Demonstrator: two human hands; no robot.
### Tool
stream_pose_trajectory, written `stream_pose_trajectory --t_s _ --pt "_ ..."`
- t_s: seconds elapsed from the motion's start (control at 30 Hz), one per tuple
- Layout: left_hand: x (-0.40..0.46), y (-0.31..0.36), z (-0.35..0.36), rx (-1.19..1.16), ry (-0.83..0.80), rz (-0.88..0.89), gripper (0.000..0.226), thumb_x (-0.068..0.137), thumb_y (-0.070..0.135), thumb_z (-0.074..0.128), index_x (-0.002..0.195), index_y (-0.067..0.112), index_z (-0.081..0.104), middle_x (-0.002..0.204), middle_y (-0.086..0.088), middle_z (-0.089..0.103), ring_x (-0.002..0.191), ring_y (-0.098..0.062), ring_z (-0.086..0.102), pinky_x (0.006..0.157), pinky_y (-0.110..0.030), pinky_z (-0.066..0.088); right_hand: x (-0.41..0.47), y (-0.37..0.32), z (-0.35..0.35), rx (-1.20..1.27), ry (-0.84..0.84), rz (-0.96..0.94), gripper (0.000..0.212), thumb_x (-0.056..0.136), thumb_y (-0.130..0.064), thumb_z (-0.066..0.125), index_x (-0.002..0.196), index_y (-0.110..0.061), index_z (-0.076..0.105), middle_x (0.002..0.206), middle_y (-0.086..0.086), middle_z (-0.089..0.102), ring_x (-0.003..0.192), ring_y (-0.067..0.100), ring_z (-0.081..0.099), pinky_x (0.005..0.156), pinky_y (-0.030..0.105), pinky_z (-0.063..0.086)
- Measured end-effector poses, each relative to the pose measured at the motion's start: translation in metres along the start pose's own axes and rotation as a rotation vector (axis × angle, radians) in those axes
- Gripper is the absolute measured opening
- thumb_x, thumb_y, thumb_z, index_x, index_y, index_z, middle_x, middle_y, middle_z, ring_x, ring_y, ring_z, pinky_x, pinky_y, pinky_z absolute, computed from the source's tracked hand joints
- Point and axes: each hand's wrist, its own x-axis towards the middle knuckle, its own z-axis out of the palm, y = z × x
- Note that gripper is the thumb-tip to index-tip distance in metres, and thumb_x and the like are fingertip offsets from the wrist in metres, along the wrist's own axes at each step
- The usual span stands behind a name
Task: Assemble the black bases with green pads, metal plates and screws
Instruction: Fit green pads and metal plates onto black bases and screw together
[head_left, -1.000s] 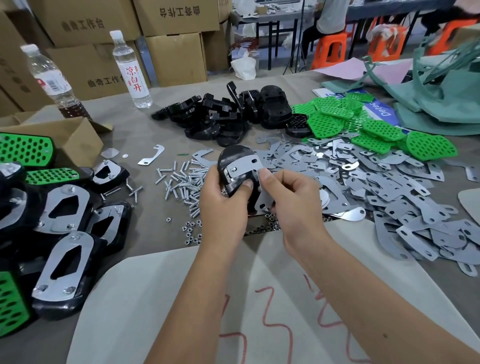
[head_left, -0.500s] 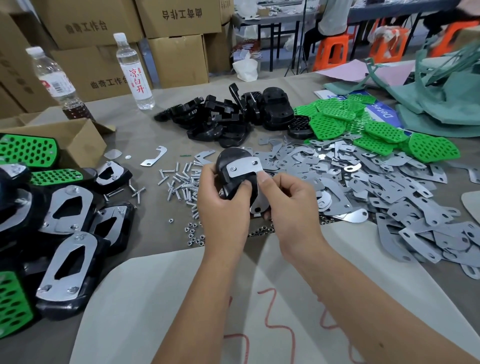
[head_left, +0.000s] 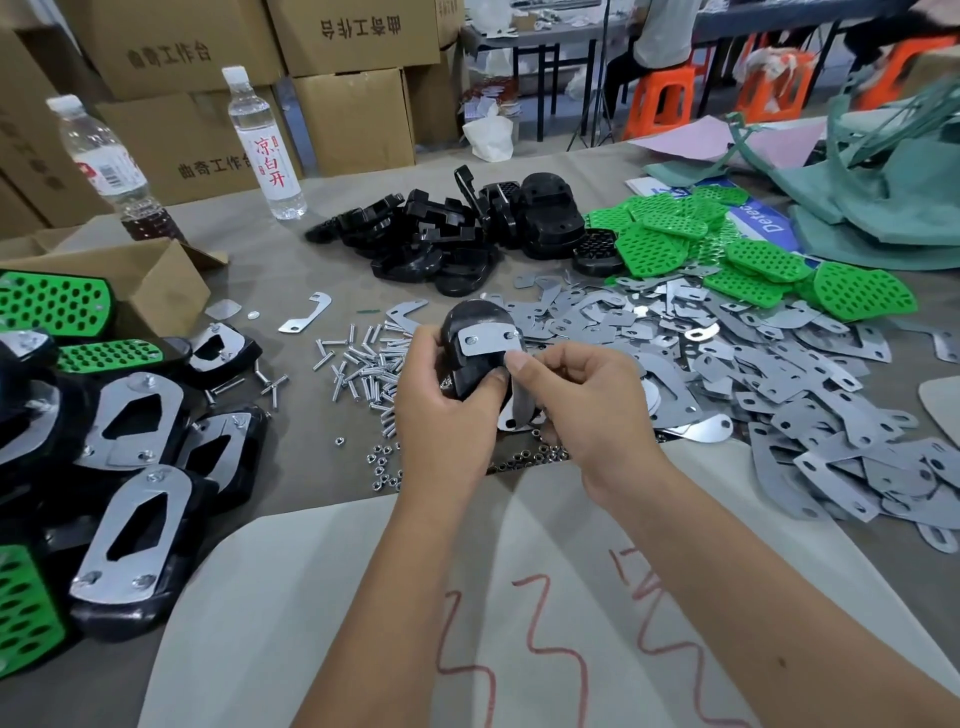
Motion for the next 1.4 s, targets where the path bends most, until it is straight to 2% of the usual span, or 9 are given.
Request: stream_pose_trajectory --t_s 0.17,0.3,0.4,0.47,0.7,0.87,1.0,1.17,1.4 --pt "0.000 0.003 -0.004 -0.060 -0.160 -0.137 0.029 0.075 0.015 0.073 0.101 0.024 0.064 0.101 -0.005 0.073 0.100 -0.039 0.071 0.081 -0.066 0.059 0.005 -0.003 -0.007 0.020 -0.016 0.106 0.042 0.097 -0.027 0.070 0.057 -0.017 0.065 0.055 0.003 0.063 0.057 0.018 0.049 0.043 0.018 0.035" --pt "0.000 0.007 -0.007 -0.046 -0.227 -0.173 0.028 0.081 0.020 0.074 0.104 0.035 0.066 0.093 -0.008 0.076 0.079 -0.043 0.074 0.064 -0.055 0.065 0.006 -0.003 -0.006 0.108 0.023 0.115 0.041 0.099 -0.024 0.069 0.059 -0.014 0.061 0.055 0.004 0.055 0.046 0.011 0.047 0.041 0.019 0.034" --pt "0.000 0.005 -0.007 0.010 -0.260 -0.188 0.033 0.082 0.029 0.074 0.111 0.042 0.065 0.090 -0.007 0.078 0.079 -0.040 0.075 0.073 -0.056 0.064 0.006 -0.003 -0.005 0.135 0.047 0.083 0.038 0.098 -0.023 0.071 0.074 0.005 0.063 0.068 0.018 0.059 0.064 0.023 0.052 0.061 0.041 0.051" --pt "0.001 0.004 -0.007 0.026 -0.265 -0.197 0.034 0.080 0.034 0.074 0.111 0.045 0.065 0.090 -0.008 0.078 0.082 -0.042 0.075 0.077 -0.058 0.063 0.006 -0.002 -0.004 0.148 0.065 0.068 0.039 0.097 -0.024 0.072 0.084 0.011 0.062 0.073 0.021 0.059 0.070 0.027 0.052 0.073 0.047 0.049" --pt "0.000 0.000 -0.006 0.103 -0.244 -0.176 0.035 0.082 0.041 0.070 0.114 0.053 0.061 0.085 0.001 0.078 0.077 -0.038 0.075 0.077 -0.055 0.064 0.006 0.001 -0.003 0.111 0.089 0.038 0.041 0.093 -0.031 0.073 0.075 0.003 0.061 0.068 0.017 0.054 0.066 0.026 0.048 0.065 0.041 0.041" --pt "-0.004 -0.001 -0.002 0.050 -0.189 -0.147 0.035 0.093 0.024 0.072 0.119 0.045 0.064 0.095 0.007 0.078 0.078 -0.028 0.076 0.077 -0.051 0.064 0.006 0.004 -0.004 0.093 0.092 0.054 0.037 0.095 -0.027 0.074 0.071 -0.001 0.063 0.066 0.013 0.056 0.065 0.024 0.050 0.064 0.037 0.041" --pt "-0.005 -0.003 0.001 -0.012 -0.162 -0.174 0.034 0.095 0.016 0.072 0.118 0.041 0.065 0.095 0.003 0.079 0.079 -0.022 0.077 0.072 -0.042 0.065 0.008 0.005 -0.005 0.106 0.087 0.085 0.039 0.095 -0.023 0.073 0.058 -0.015 0.066 0.060 0.006 0.059 0.060 0.021 0.054 0.060 0.031 0.046" --pt "-0.007 -0.001 0.004 -0.028 -0.197 -0.192 0.033 0.096 0.014 0.071 0.115 0.039 0.064 0.102 -0.002 0.078 0.089 -0.031 0.076 0.082 -0.056 0.063 0.009 0.003 -0.003 0.135 0.134 0.107 0.050 0.095 -0.022 0.073 0.049 -0.020 0.057 0.052 0.001 0.054 0.050 0.015 0.049 0.053 0.024 0.044" --pt "-0.011 0.000 0.007 0.006 -0.180 -0.154 0.030 0.091 0.025 0.071 0.114 0.042 0.061 0.095 0.006 0.078 0.079 -0.025 0.077 0.074 -0.056 0.064 0.005 0.006 0.000 0.053 0.231 0.053 0.041 0.091 -0.030 0.077 0.059 -0.017 0.057 0.056 -0.001 0.043 0.055 0.015 0.039 0.057 0.028 0.038"
